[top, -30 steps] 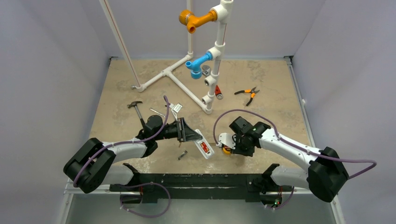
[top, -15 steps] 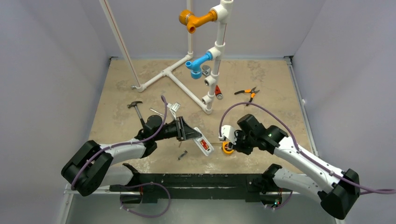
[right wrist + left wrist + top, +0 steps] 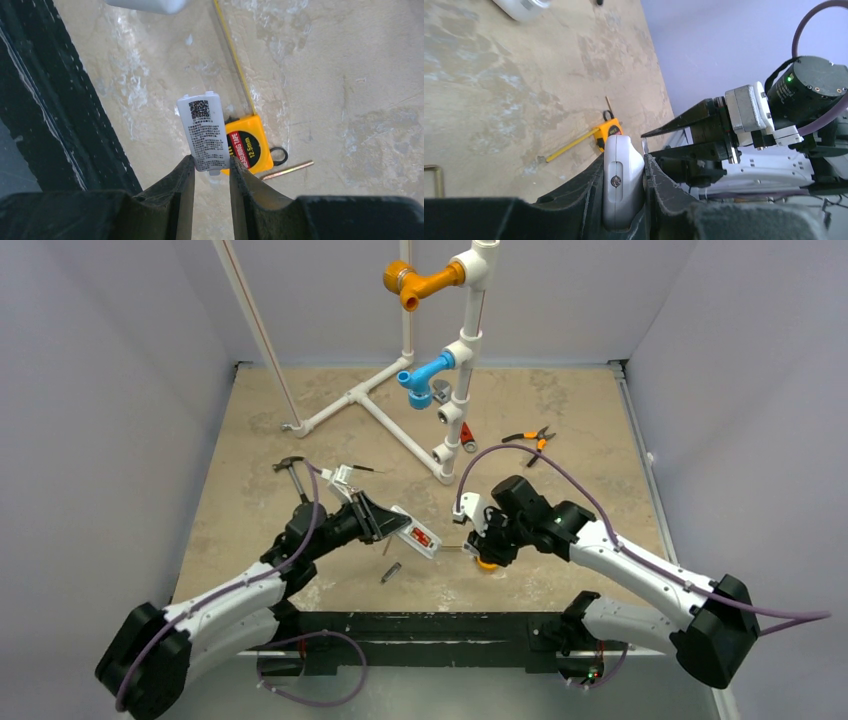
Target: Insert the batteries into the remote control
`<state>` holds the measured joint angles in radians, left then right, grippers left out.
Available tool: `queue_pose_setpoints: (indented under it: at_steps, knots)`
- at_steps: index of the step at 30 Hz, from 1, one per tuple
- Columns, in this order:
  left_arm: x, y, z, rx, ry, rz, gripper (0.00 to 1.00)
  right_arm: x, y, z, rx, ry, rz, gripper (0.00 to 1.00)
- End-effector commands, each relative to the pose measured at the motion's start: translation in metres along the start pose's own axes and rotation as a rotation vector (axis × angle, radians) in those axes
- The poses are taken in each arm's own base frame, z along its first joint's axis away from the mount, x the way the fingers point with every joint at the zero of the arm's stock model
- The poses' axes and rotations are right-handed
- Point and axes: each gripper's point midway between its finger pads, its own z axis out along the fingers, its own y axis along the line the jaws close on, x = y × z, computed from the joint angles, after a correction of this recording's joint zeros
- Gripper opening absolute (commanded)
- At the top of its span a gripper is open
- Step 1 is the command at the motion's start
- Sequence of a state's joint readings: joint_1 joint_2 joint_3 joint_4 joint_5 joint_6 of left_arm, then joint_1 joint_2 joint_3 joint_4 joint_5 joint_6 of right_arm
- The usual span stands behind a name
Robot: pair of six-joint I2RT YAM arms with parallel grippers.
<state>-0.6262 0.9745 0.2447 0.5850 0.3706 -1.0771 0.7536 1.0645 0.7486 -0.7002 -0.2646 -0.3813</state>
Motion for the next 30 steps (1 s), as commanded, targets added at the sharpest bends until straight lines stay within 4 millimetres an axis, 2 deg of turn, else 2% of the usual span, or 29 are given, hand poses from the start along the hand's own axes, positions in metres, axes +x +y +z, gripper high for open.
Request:
queue_pose_setpoints:
  at_steps: [1,6,9,15,22,27,30]
  knots:
    - [-0.029,0.027,-0.023,-0.184,-0.188,0.04,0.0,-0.042,-0.003,0.002,0.02,-0.149,0.085,0.12]
    - [-0.05,0.024,-0.048,-0.265,-0.286,0.113,0.0,-0.058,0.008,0.02,0.013,-0.175,0.157,0.14]
    - [-0.058,0.024,-0.055,-0.306,-0.306,0.137,0.0,-0.058,0.022,0.037,-0.005,-0.132,0.163,0.16]
    - [-0.051,0.036,-0.056,-0.351,-0.28,0.115,0.0,-0.045,0.045,0.066,-0.003,-0.011,0.176,0.19]
    - [-0.051,0.036,-0.059,-0.352,-0.285,0.13,0.0,-0.033,0.057,0.091,0.013,0.081,0.19,0.22]
    - [-0.051,0.037,-0.061,-0.363,-0.284,0.133,0.0,-0.031,0.061,0.1,0.028,0.119,0.165,0.35]
    - [-0.051,0.038,-0.062,-0.367,-0.287,0.132,0.0,-0.032,0.061,0.101,0.038,0.116,0.162,0.47]
